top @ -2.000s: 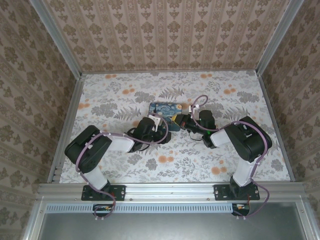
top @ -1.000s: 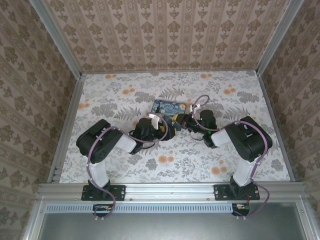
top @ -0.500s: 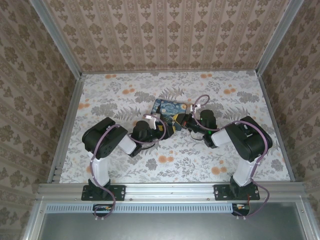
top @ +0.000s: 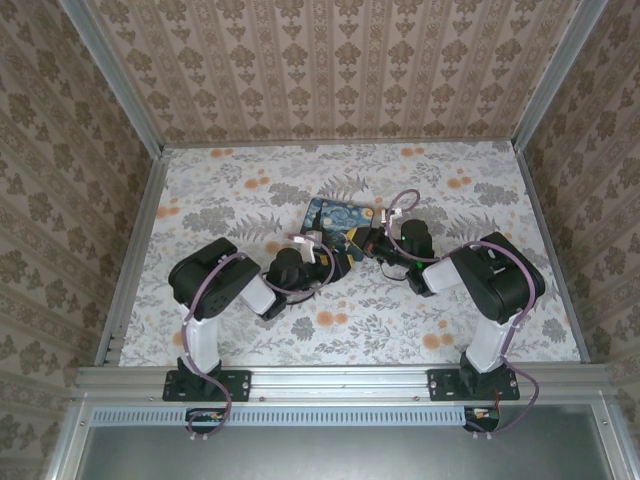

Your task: Unlock the padlock with the key

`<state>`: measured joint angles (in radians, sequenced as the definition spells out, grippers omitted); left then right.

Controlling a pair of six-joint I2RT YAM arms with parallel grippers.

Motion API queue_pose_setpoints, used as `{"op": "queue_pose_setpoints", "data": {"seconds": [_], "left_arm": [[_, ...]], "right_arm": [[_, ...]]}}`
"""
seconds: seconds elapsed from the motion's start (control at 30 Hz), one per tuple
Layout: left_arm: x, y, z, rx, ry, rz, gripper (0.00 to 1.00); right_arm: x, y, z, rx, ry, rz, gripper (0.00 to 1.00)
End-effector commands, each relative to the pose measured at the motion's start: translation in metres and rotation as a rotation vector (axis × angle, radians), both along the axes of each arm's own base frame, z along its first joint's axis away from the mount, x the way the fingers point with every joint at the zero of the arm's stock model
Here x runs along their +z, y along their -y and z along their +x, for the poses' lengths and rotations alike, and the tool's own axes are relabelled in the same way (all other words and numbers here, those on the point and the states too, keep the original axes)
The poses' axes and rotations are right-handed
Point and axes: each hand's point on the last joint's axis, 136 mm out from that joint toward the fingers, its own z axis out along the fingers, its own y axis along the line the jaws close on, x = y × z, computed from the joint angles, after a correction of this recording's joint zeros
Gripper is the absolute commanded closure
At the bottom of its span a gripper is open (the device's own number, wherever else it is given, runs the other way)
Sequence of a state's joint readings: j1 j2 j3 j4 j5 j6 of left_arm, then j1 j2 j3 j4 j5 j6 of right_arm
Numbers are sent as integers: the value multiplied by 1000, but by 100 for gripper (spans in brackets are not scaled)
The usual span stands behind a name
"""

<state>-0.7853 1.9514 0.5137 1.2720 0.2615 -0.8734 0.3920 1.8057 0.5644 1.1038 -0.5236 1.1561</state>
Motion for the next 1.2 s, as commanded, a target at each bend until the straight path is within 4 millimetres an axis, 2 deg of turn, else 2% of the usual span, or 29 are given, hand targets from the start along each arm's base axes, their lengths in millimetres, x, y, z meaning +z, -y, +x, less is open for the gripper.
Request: {"op": "queue_pose_setpoints", "data": {"seconds": [0.0,0.27,0.7,1.17], "left_arm": [[-25,-9,0,57,-67,39,29],[-22,-12,7,99,-63,31,31],[-18,-11,4,102,-67,13,53],[-23,-8,8,110,-86,9,66]], "right_arm": [[-20,7,-4,-25,-49,-28,100],[-21,8,-3,-29,-49,-27,100],[-24,8,-2,-29,-54,-22,100],[-25,8,-4,-26,-57,-17,100]]}}
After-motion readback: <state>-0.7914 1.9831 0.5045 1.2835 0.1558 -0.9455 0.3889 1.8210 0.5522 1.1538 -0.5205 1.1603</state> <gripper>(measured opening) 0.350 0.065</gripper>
